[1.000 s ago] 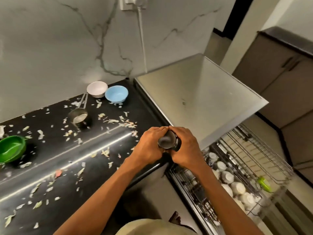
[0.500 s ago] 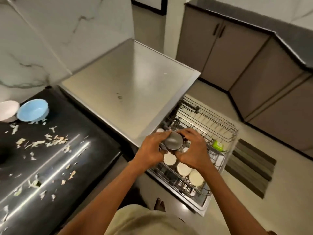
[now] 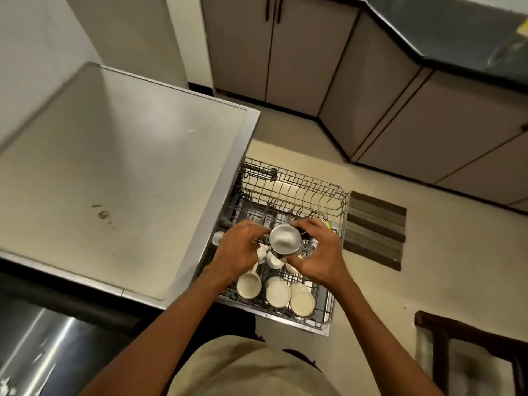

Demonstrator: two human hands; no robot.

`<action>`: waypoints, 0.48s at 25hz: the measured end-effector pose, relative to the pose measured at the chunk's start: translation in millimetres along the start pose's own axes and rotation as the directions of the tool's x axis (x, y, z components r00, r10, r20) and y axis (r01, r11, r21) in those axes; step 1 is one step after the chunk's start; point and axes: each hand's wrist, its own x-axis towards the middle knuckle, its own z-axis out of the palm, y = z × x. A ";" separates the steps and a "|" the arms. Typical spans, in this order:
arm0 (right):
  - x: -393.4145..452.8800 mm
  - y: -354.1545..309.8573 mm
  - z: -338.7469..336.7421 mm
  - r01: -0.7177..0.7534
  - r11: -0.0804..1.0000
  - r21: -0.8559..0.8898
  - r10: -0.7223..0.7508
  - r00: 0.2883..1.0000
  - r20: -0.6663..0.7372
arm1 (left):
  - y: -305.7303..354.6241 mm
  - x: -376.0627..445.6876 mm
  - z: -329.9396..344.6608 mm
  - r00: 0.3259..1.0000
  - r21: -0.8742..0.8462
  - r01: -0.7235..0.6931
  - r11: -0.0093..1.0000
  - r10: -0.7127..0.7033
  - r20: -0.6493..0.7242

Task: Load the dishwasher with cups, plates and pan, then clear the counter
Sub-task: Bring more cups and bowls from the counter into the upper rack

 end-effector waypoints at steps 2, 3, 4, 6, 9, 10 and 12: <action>9.5 5.9 -0.8 -0.045 0.999 0.006 0.045 0.999 0.001 | -6.3 21.1 3.1 0.999 0.024 -0.013 1.000 0.012 0.040; 12.7 9.6 0.8 -0.077 0.997 0.001 0.077 0.997 -0.003 | -12.2 28.7 6.5 0.998 0.019 -0.022 1.000 0.021 0.052; 15.6 12.8 3.1 -0.109 0.994 -0.009 0.109 0.994 -0.006 | -17.7 35.2 9.7 0.997 0.012 -0.037 0.999 0.036 0.064; 21.0 20.4 8.4 -0.176 0.984 -0.024 0.176 0.984 0.005 | -25.1 47.8 15.2 0.994 -0.007 -0.060 0.998 0.060 0.086; 25.1 35.8 16.4 -0.260 0.963 -0.076 0.264 0.963 0.055 | -27.0 60.9 21.9 0.993 -0.036 -0.074 0.997 0.076 0.084; 26.9 39.6 18.2 -0.281 0.955 -0.099 0.288 0.955 0.074 | -27.6 63.9 24.4 0.994 -0.039 -0.068 0.997 0.071 0.088; 33.1 47.0 21.2 -0.313 0.938 -0.147 0.329 0.939 0.099 | -29.4 72.6 30.7 0.992 -0.029 -0.043 0.999 0.046 0.113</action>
